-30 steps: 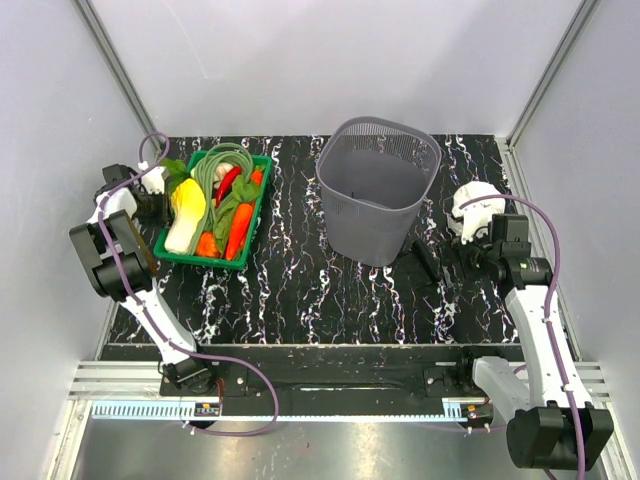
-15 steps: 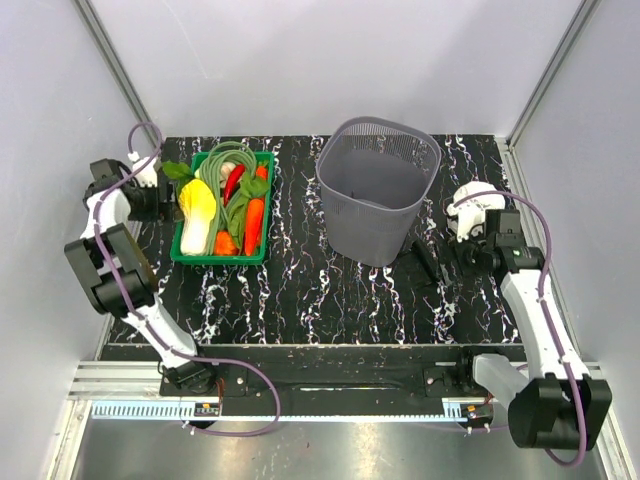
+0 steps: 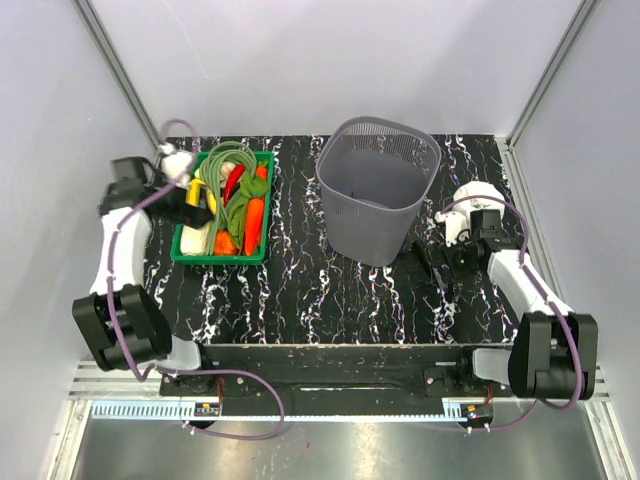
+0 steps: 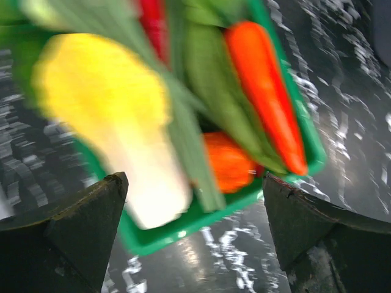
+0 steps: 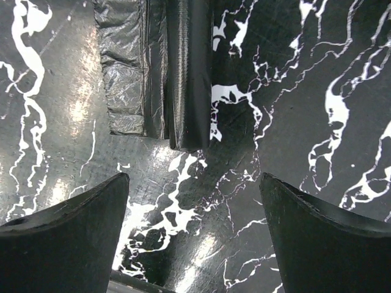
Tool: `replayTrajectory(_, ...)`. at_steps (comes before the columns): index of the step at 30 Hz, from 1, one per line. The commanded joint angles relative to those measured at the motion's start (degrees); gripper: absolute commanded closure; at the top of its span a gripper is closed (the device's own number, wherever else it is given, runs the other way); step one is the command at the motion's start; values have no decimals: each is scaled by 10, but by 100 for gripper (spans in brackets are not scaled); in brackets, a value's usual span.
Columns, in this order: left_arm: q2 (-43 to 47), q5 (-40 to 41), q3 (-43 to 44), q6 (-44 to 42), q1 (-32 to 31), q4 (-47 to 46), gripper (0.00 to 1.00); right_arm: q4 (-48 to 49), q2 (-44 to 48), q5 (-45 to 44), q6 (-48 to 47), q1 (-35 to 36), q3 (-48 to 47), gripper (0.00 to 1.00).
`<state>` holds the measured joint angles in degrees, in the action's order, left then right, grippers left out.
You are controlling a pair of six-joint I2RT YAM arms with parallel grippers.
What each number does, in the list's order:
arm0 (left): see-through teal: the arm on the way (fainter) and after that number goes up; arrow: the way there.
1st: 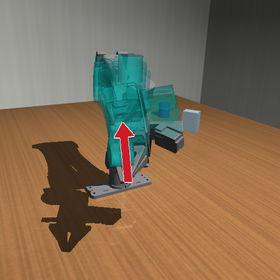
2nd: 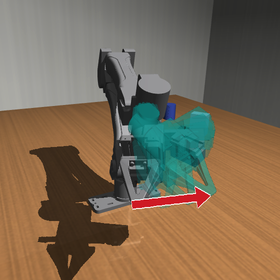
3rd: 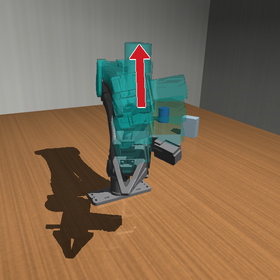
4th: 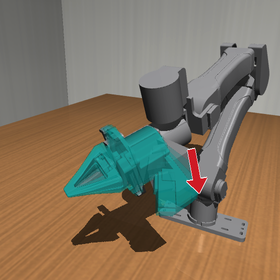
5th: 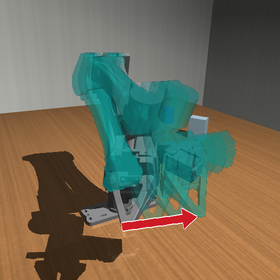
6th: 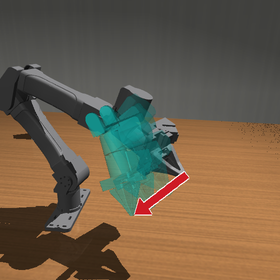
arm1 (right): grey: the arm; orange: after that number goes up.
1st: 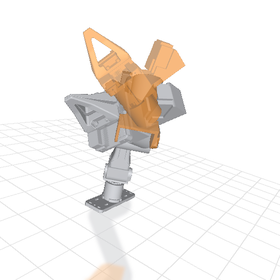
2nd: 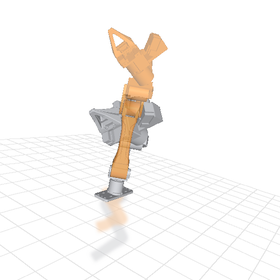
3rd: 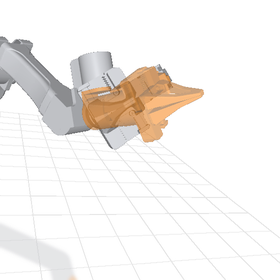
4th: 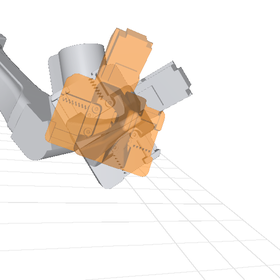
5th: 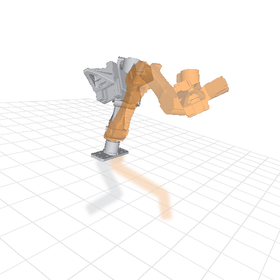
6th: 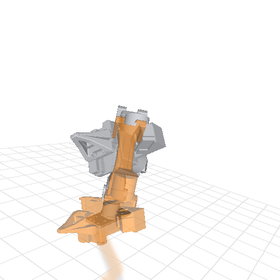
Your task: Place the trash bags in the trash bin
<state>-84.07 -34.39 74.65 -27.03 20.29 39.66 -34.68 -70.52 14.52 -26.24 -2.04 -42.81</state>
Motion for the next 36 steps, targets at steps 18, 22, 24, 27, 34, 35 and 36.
replayTrajectory(18, 205, 73, -141, -29, -420, -48, 4, 58, -172, 50, 0, -1, -76, 18)
replayTrajectory(22, 203, 112, -148, -50, -503, -42, 4, 61, -193, 66, 5, -1, -86, 27)
replayTrajectory(24, 198, 137, -154, -66, -550, -43, 4, 61, -207, 65, 3, 1, -90, 35)
replayTrajectory(27, 168, 190, -147, -84, -634, -41, 4, 59, -224, 62, 2, 5, -97, 48)
replayTrajectory(34, 29, 218, -68, -128, -750, -42, 5, 51, -217, 46, 5, 5, -98, 66)
replayTrajectory(35, 0, 217, -50, -135, -754, -42, 5, 48, -213, 40, 5, 5, -98, 69)
replayTrajectory(36, -29, 213, -29, -142, -755, -45, 5, 42, -211, 35, 4, 5, -98, 73)
